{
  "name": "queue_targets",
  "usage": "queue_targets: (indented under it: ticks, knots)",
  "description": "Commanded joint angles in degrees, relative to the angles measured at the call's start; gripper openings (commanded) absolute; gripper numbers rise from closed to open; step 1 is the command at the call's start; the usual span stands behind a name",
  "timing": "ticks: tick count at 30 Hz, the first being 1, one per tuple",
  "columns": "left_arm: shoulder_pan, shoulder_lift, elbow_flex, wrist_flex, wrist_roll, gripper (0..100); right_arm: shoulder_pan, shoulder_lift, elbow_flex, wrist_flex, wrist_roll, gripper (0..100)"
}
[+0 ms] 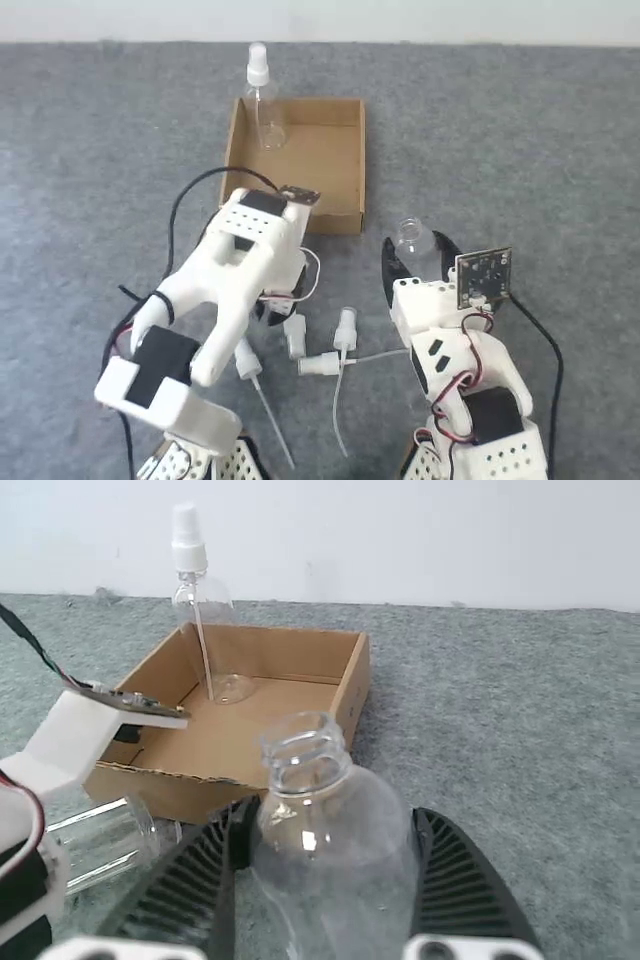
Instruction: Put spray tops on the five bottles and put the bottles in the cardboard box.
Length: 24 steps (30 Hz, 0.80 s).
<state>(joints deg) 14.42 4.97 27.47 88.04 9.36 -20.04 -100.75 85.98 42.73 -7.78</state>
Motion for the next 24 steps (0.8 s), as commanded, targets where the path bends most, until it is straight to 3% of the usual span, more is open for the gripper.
queue_targets:
  ticks: [1, 17, 21, 24]
  knots:
    - [0.53, -0.70, -4.79, 5.19, 3.87, 5, 0.75, -1.01, -0.44, -1.36, 0.09, 10.0]
    - [0.18, -16.35, -0.31, 12.31, 6.24, 1, 0.92, -1.01, -0.44, -1.10, 0.09, 10.0]
    - [-0.88, -16.53, 2.68, 12.04, 12.40, 1, 0.92, -1.01, -0.44, -1.10, 0.09, 10.0]
    - [-3.60, -16.53, 4.26, 10.73, 22.33, 1, 0.92, -1.01, -0.44, -1.10, 0.09, 10.0]
